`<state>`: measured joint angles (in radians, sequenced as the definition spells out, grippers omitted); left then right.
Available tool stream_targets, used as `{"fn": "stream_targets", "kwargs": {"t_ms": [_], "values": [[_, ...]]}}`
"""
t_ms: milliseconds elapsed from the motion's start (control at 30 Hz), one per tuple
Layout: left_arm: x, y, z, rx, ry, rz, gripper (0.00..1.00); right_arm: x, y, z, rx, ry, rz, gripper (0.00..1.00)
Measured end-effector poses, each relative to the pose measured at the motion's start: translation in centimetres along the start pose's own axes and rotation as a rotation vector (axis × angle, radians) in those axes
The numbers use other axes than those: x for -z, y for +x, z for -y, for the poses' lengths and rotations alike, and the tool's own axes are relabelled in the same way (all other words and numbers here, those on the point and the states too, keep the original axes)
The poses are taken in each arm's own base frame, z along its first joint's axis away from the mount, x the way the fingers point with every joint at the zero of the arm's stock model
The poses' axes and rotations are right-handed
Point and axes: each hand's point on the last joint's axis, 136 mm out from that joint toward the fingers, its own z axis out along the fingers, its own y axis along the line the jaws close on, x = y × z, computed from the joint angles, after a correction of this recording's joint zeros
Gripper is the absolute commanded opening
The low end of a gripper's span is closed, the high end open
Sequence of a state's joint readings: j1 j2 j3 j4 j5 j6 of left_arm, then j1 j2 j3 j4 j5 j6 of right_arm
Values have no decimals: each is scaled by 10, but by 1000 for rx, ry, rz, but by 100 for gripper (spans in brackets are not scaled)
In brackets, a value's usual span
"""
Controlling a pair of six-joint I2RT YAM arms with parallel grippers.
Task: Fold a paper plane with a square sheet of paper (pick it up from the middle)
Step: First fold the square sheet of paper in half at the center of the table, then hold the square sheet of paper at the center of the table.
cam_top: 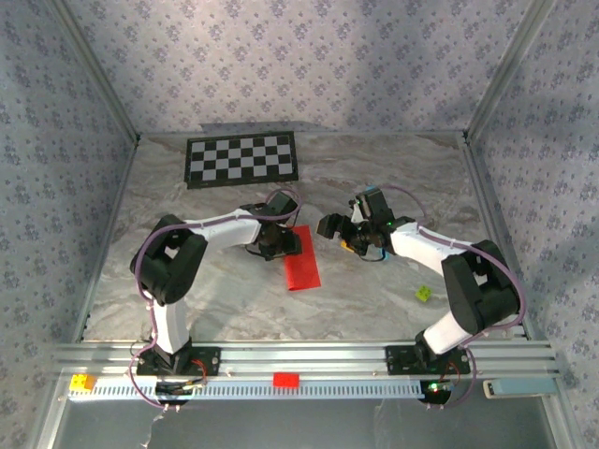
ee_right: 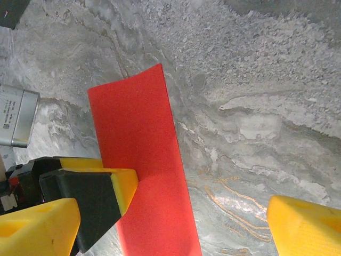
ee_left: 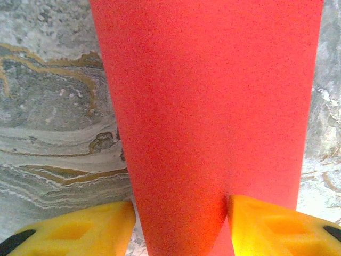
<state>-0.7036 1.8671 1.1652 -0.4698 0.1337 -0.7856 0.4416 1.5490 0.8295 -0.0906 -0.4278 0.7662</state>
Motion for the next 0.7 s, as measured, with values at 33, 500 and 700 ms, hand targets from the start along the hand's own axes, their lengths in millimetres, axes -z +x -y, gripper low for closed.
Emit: {"fn": "stream_targets", "kwargs": {"t_ms": [33, 500, 700], "values": [[0, 0, 0, 0, -1, -1, 53, 0, 0, 0, 0, 0, -1, 92], [-1, 0, 0, -8, -14, 0, 52, -10, 8, -2, 6, -21, -61, 54], [-1, 0, 0, -8, -16, 2, 52, -26, 16, -8, 24, -40, -126, 24]]}}
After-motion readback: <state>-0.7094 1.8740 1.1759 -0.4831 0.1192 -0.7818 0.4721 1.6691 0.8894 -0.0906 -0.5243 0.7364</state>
